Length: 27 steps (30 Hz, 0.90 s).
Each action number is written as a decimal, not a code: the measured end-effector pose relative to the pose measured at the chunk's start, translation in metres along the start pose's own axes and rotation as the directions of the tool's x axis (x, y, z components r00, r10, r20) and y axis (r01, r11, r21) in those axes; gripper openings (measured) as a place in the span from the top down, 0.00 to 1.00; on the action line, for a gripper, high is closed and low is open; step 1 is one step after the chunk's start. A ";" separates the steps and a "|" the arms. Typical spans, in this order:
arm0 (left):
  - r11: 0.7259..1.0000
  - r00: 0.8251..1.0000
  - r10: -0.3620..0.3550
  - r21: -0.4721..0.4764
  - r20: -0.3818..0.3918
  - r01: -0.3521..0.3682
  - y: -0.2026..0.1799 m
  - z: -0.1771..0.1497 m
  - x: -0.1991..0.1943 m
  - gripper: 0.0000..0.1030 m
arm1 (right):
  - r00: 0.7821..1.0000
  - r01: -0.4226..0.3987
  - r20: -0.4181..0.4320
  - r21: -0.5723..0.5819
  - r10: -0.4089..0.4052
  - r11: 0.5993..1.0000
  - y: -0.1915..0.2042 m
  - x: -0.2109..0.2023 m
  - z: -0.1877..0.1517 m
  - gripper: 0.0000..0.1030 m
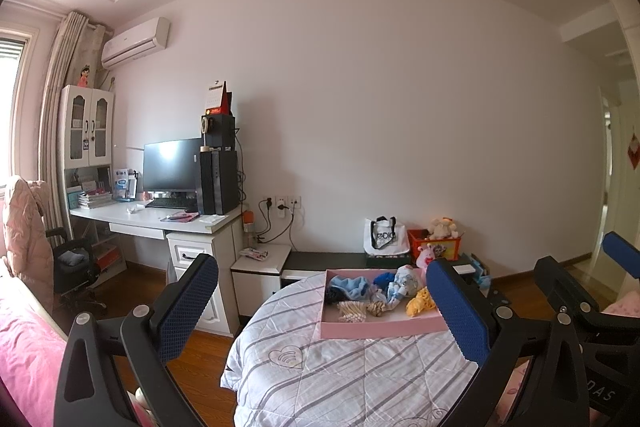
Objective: Organize soft objects
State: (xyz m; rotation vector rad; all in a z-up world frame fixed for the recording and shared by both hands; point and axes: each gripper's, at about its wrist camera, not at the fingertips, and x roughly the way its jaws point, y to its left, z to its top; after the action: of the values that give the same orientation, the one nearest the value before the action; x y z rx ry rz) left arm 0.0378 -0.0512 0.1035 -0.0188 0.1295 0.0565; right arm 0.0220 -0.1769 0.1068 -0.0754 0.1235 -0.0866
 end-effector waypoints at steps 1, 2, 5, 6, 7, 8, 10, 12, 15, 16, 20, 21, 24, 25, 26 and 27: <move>1.000 1.000 0.001 0.000 0.000 -0.001 0.000 0.000 0.000 0.00 | 1.000 -0.001 -0.001 -0.001 0.001 1.000 -0.001 0.001 0.000 0.00; 1.000 1.000 0.002 -0.001 0.000 -0.002 0.000 -0.001 0.000 0.00 | 1.000 -0.002 -0.001 -0.001 0.002 1.000 -0.001 0.001 0.000 0.00; 1.000 1.000 0.001 0.000 0.001 -0.001 0.000 -0.001 -0.001 0.00 | 1.000 0.000 -0.001 -0.001 0.000 1.000 -0.003 0.002 0.000 0.00; 1.000 1.000 0.001 0.000 0.001 -0.001 0.000 -0.001 -0.001 0.00 | 1.000 0.001 -0.001 -0.001 -0.001 1.000 -0.003 0.002 0.000 0.00; 1.000 1.000 0.000 0.000 0.000 0.000 0.000 -0.001 -0.001 0.00 | 1.000 0.001 0.000 -0.001 -0.001 1.000 -0.003 0.002 0.000 0.00; 1.000 1.000 0.001 0.000 0.000 -0.001 0.000 -0.001 -0.001 0.00 | 1.000 0.002 -0.001 -0.002 -0.002 1.000 -0.003 0.002 0.000 0.00; 1.000 1.000 -0.002 0.000 -0.004 0.002 0.000 -0.001 0.000 0.00 | 1.000 0.005 -0.002 -0.005 -0.005 1.000 -0.003 0.004 -0.001 0.00; 1.000 1.000 -0.004 -0.001 -0.006 0.004 0.000 -0.001 0.001 0.00 | 1.000 0.008 -0.003 -0.006 -0.008 1.000 -0.005 0.006 -0.002 0.00; 1.000 1.000 -0.007 0.000 -0.008 0.007 -0.001 0.000 0.001 0.00 | 1.000 0.015 -0.001 -0.010 -0.015 1.000 -0.005 0.007 -0.002 0.00; 1.000 1.000 -0.008 0.000 -0.008 0.008 -0.001 0.000 0.001 0.00 | 1.000 0.016 -0.001 -0.010 -0.016 1.000 -0.007 0.008 -0.002 0.00; 1.000 1.000 -0.008 -0.001 -0.011 0.008 -0.001 0.001 0.002 0.00 | 1.000 0.018 0.000 -0.013 -0.018 1.000 -0.005 0.007 -0.004 0.00; 1.000 1.000 -0.008 0.000 -0.011 0.008 -0.001 0.001 0.002 0.00 | 1.000 0.021 0.001 -0.014 -0.021 1.000 -0.006 0.008 -0.004 0.00; 1.000 1.000 -0.014 -0.002 -0.013 0.014 -0.001 0.002 0.003 0.00 | 1.000 0.027 0.003 -0.016 -0.027 1.000 -0.006 0.007 -0.005 0.00; 1.000 1.000 -0.014 -0.001 -0.013 0.014 -0.002 0.001 0.002 0.00 | 1.000 0.029 0.004 -0.016 -0.029 0.999 -0.005 0.007 -0.005 0.00; 1.000 1.000 -0.013 0.000 -0.013 0.013 -0.002 0.001 0.002 0.00 | 1.000 0.031 0.004 -0.017 -0.031 0.999 -0.004 0.006 -0.006 0.00; 1.000 1.000 -0.013 0.001 -0.013 0.013 -0.002 0.001 0.002 0.00 | 0.999 0.032 0.003 -0.017 -0.032 0.999 -0.004 0.006 -0.006 0.00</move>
State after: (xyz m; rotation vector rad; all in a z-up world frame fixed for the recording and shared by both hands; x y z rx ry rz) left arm 0.0401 -0.0532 0.1046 -0.0187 0.1421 0.0438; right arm 0.0272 -0.1823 0.1004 -0.0944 0.1203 -0.1169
